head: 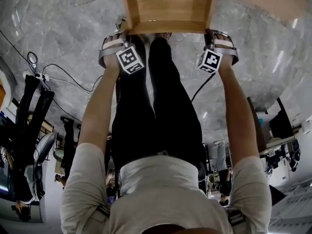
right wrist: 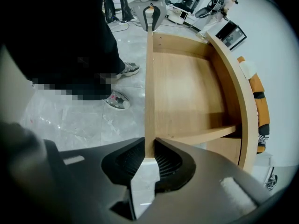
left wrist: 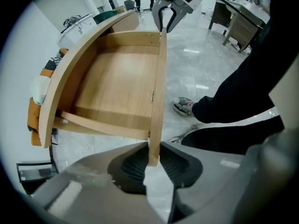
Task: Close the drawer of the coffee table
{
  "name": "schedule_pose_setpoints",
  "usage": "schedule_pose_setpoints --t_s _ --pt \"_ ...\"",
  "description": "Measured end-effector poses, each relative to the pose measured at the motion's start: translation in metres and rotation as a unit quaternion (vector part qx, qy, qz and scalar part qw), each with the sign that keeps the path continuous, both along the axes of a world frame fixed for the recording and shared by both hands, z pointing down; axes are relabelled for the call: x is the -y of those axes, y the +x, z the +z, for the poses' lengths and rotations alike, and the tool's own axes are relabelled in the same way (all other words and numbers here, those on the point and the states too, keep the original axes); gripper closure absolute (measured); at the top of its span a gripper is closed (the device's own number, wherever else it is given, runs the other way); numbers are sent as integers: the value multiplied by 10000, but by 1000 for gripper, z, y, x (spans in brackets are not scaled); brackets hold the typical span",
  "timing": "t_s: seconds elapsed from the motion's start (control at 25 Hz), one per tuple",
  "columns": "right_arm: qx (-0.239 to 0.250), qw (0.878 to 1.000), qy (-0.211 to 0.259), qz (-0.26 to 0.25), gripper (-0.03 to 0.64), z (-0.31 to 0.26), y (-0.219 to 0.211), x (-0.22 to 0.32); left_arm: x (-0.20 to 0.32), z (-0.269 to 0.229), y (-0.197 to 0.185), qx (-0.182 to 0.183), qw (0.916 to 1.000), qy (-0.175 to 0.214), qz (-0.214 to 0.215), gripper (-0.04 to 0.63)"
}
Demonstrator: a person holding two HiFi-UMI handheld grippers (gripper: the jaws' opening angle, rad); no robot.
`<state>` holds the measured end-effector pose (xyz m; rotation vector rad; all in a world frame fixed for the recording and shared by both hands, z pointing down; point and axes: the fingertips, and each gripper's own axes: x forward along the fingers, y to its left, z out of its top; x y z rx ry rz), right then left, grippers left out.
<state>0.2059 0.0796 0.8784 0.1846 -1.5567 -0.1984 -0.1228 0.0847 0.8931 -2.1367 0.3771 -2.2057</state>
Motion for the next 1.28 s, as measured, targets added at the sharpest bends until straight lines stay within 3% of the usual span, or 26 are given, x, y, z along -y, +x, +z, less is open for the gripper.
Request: schedule_pose_setpoints --t_s 0.44,1.28 --pt "418 9990 -98 123 545 -43 -4 -6 3 -40 -4 69 9998 -108 -158 494" --pt "413 9989 -157 120 543 -42 0 10 10 -38 -4 189 9981 -379 -454 492"
